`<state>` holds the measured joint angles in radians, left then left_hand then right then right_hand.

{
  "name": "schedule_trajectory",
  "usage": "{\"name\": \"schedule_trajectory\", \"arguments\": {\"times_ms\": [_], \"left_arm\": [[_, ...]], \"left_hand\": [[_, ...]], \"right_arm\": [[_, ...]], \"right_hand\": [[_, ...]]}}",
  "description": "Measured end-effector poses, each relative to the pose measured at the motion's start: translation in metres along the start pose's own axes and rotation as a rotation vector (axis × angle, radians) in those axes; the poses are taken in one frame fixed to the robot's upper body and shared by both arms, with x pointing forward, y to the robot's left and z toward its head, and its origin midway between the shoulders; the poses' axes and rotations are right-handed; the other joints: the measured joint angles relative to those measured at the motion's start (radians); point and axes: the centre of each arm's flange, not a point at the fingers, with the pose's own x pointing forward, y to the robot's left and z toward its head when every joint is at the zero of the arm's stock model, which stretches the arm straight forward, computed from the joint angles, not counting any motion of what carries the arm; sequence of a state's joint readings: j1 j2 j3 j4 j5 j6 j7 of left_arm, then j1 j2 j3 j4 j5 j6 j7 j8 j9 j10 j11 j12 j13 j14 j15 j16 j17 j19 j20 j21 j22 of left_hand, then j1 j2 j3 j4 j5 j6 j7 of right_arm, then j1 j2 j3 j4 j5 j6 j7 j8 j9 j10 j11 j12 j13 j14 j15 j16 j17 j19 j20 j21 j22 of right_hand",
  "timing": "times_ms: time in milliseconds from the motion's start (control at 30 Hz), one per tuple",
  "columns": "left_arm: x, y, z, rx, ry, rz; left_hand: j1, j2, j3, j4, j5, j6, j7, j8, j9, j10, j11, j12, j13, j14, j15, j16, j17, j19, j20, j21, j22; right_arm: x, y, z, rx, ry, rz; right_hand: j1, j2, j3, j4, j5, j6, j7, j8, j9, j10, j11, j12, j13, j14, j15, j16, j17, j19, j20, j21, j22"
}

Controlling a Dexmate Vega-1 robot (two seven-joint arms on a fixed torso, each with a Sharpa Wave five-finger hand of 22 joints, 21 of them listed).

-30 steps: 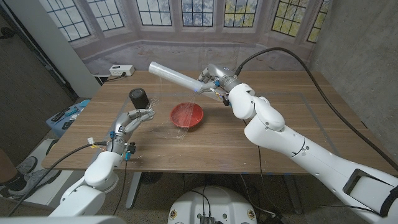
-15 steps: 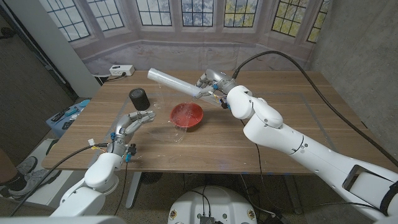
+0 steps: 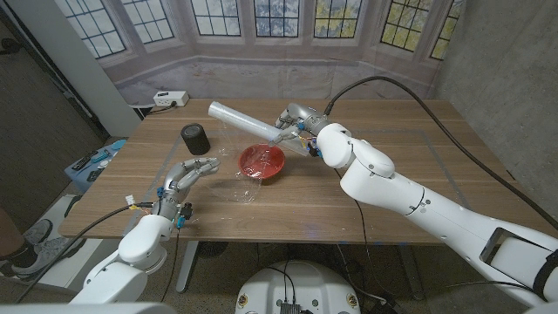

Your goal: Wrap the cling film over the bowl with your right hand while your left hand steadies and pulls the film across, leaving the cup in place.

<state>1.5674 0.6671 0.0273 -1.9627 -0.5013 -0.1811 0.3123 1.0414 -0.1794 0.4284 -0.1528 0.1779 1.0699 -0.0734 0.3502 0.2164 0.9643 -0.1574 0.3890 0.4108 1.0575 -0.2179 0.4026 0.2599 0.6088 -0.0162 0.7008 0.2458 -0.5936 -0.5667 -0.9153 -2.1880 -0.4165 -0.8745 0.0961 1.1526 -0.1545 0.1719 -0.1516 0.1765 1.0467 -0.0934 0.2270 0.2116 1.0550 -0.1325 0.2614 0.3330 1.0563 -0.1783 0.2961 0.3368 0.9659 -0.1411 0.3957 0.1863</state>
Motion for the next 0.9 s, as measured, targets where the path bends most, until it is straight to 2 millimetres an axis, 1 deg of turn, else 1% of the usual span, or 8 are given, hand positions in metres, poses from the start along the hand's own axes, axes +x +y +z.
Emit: {"name": "schedule_trajectory", "arguments": {"times_ms": [233, 367, 467, 633, 733, 800, 867, 900], "left_arm": [[-0.005, -0.002, -0.004, -0.024, 0.026, -0.007], [-0.007, -0.003, -0.005, -0.036, 0.035, -0.007], [-0.009, -0.002, -0.006, -0.044, 0.042, -0.005], [-0.011, -0.002, -0.007, -0.054, 0.049, -0.002], [-0.012, -0.001, -0.007, -0.059, 0.054, 0.0], [-0.012, -0.001, -0.008, -0.066, 0.06, 0.001], [-0.013, -0.001, -0.008, -0.066, 0.06, 0.001], [-0.013, -0.001, -0.009, -0.071, 0.064, 0.003]], "left_hand": [[-0.004, 0.004, 0.0, 0.0, 0.0, 0.0, 0.0, 0.0, 0.0, 0.0, 0.0, 0.0, 0.004, -0.004, -0.004, 0.0, -0.005, -0.004, 0.004, 0.006, -0.005], [-0.006, 0.006, 0.0, 0.0, 0.004, -0.005, -0.005, -0.007, 0.0, 0.0, 0.0, 0.0, 0.005, -0.008, 0.0, -0.008, -0.005, -0.009, -0.002, 0.006, -0.005], [-0.006, 0.006, 0.0, 0.0, 0.004, -0.005, -0.005, -0.007, 0.0, -0.005, -0.005, -0.005, 0.005, -0.008, 0.0, -0.008, -0.005, -0.009, -0.002, 0.006, -0.004], [-0.009, 0.009, 0.0, 0.0, 0.004, -0.009, -0.009, -0.012, 0.0, -0.005, -0.005, -0.006, 0.009, -0.012, -0.004, -0.008, -0.005, -0.009, -0.002, 0.015, -0.009], [-0.009, 0.009, 0.0, 0.0, 0.004, -0.016, -0.009, -0.012, 0.0, -0.005, -0.005, -0.008, 0.009, -0.011, -0.004, -0.008, -0.005, -0.014, 0.004, 0.015, -0.009], [-0.009, 0.009, 0.0, 0.0, 0.004, -0.016, -0.009, -0.012, 0.0, -0.005, -0.005, -0.008, 0.013, -0.011, -0.004, -0.008, -0.005, -0.014, 0.004, 0.015, -0.009], [-0.009, 0.009, 0.0, 0.0, 0.004, -0.016, -0.009, -0.012, 0.0, -0.005, -0.005, -0.008, 0.014, -0.011, -0.004, -0.015, -0.005, -0.014, 0.004, 0.018, -0.009], [-0.01, 0.01, 0.0, 0.0, 0.004, -0.016, -0.009, -0.012, 0.0, -0.005, -0.005, -0.009, 0.014, -0.011, -0.004, -0.015, -0.006, -0.014, 0.004, 0.021, -0.009]], "right_arm": [[0.006, 0.007, -0.005, 0.007, 0.021, 0.019], [0.01, 0.009, -0.008, 0.009, 0.029, 0.023], [0.014, 0.01, -0.01, 0.005, 0.035, 0.025], [0.018, 0.012, -0.011, 0.002, 0.036, 0.026], [0.021, 0.012, -0.012, -0.001, 0.038, 0.026], [0.026, 0.012, -0.015, -0.009, 0.046, 0.026], [0.026, 0.013, -0.015, -0.007, 0.044, 0.025], [0.03, 0.013, -0.018, -0.013, 0.053, 0.028]], "right_hand": [[0.0, 0.0, 0.0, 0.0, -0.001, 0.0, 0.0, 0.0, 0.0, 0.0, 0.0, 0.0, 0.0, 0.0, 0.0, 0.0, 0.0, 0.0, 0.0, 0.006, -0.005], [0.0, 0.0, 0.0, 0.0, -0.001, 0.0, 0.0, 0.0, 0.0, 0.0, 0.0, -0.002, 0.0, 0.0, 0.0, 0.0, 0.0, 0.0, 0.0, 0.006, -0.005], [0.0, 0.0, 0.0, 0.0, 0.001, 0.0, 0.0, 0.0, 0.0, 0.0, 0.0, -0.007, 0.0, 0.0, 0.0, -0.002, 0.0, 0.0, 0.0, 0.006, -0.005], [0.0, 0.0, 0.0, 0.0, 0.005, 0.0, 0.0, -0.001, 0.0, 0.0, 0.0, -0.007, 0.0, 0.0, 0.0, -0.003, 0.0, 0.0, 0.0, 0.006, -0.005], [0.0, 0.0, 0.0, 0.0, 0.005, 0.0, 0.0, -0.001, 0.0, 0.0, 0.0, -0.007, 0.0, 0.0, 0.0, -0.003, 0.0, 0.0, 0.0, 0.006, -0.005], [0.0, 0.0, 0.0, 0.0, 0.005, 0.0, 0.0, -0.002, 0.0, 0.0, 0.0, -0.007, 0.0, 0.0, 0.0, -0.003, 0.0, 0.0, 0.0, 0.006, -0.005], [0.001, -0.001, 0.0, 0.0, 0.005, 0.0, 0.0, -0.002, 0.0, 0.001, -0.001, -0.007, 0.0, 0.0, 0.0, -0.003, 0.0, 0.0, 0.0, 0.006, -0.005], [0.001, -0.001, 0.0, 0.0, 0.005, 0.0, 0.0, -0.003, 0.0, 0.002, -0.002, -0.008, 0.001, 0.0, 0.0, -0.003, 0.0, 0.0, 0.0, 0.006, -0.005]]}}
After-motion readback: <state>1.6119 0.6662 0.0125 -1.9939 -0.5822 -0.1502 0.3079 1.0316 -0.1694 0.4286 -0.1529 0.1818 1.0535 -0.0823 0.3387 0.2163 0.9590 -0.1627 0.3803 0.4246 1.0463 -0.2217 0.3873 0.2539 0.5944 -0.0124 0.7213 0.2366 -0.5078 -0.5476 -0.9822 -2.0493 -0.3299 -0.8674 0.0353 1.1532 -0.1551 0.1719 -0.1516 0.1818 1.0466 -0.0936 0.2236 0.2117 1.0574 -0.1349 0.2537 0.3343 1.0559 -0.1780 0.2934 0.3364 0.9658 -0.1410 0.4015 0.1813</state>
